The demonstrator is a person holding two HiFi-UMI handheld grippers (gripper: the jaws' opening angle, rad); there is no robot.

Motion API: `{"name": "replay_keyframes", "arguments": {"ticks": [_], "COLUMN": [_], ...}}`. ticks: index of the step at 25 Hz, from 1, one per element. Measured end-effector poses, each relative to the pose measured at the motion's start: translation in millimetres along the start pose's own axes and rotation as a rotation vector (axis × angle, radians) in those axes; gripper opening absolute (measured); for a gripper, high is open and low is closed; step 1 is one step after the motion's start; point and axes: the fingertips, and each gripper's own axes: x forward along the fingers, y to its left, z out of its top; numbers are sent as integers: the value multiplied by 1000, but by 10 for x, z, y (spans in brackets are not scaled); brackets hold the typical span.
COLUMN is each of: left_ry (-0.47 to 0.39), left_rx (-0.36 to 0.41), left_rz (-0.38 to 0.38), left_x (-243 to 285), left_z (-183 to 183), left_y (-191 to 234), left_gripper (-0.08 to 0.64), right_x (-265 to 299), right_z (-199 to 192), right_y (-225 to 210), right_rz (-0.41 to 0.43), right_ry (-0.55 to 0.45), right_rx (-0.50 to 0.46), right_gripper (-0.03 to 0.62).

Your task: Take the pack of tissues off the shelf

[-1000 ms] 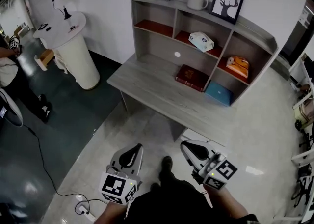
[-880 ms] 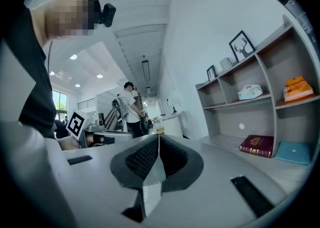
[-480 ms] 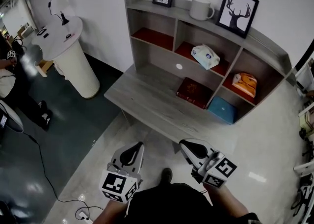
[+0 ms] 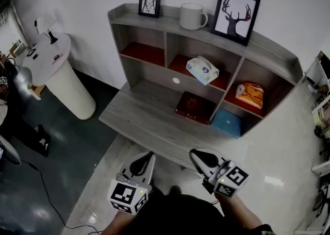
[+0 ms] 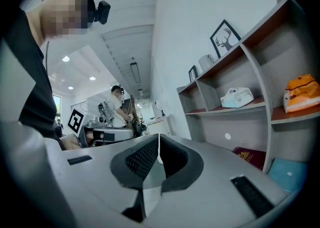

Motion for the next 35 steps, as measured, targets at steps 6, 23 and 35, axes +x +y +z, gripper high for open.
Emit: {"name": "replay_keyframes", "arguments": {"ticks": [6,23,35], "left_ry": [1,14,-2], "left_rx": [17,104,179], "left_rz": [-103,-466,-670], "left_x": [506,1676,2152], "left_z": [83,587,822], "left_y": [295,1503,1537], "left_gripper": [15,15,17], "right_x": [273,1637,1639], "right_z": [103,423,268], "right_y": [-316,-988,-1112], "right_rz": [-67,-352,-551], "right_ry": [-28,-58,-76], "right_rx": [17,37,109], "right_gripper": [18,18,18]}}
